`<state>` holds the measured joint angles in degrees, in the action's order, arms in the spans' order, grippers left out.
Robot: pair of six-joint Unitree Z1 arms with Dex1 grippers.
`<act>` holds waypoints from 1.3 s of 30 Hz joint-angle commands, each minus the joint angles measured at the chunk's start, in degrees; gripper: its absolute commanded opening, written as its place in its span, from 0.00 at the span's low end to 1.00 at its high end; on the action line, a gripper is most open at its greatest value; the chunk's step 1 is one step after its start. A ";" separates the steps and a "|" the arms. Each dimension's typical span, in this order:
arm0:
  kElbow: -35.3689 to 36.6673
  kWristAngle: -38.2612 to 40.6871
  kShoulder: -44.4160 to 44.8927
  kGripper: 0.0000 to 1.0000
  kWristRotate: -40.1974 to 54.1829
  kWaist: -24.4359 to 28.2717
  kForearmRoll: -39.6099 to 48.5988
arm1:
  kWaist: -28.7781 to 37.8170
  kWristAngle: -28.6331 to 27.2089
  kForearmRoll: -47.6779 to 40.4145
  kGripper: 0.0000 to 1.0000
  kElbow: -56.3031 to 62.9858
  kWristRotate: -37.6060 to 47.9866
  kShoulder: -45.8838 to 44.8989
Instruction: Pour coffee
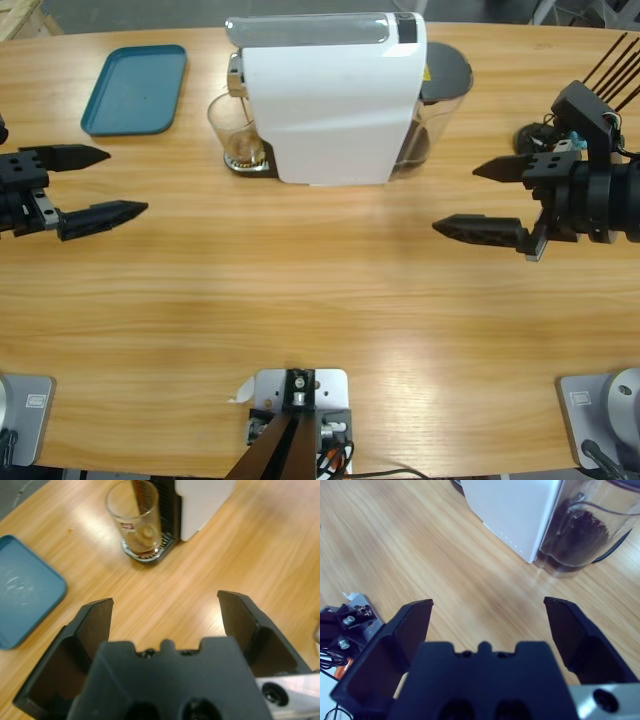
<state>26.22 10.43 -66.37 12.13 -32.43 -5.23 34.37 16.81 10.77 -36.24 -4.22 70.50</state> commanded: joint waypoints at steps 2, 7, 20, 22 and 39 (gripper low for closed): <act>-2.93 -4.94 3.03 0.91 0.26 -0.27 -0.83 | 0.61 0.03 -0.93 0.99 3.07 -0.08 -1.58; -3.02 -5.16 2.81 0.91 0.26 -0.27 -1.01 | 0.70 -0.03 -1.84 0.99 3.01 -0.14 2.04; -3.02 -5.14 1.86 0.91 0.17 -0.27 -1.27 | 0.70 -0.03 -2.16 0.99 3.37 -0.40 0.74; -3.02 -5.10 1.94 0.91 0.17 -0.27 -1.27 | 0.70 -0.03 -2.18 0.99 3.45 -0.44 0.78; -3.02 -4.80 1.19 0.91 0.17 -0.53 -1.45 | 3.04 -3.86 -2.85 1.00 3.98 -3.95 -0.81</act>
<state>25.29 6.06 -64.42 12.13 -32.46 -6.03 34.68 16.05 8.84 -34.28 -6.63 71.17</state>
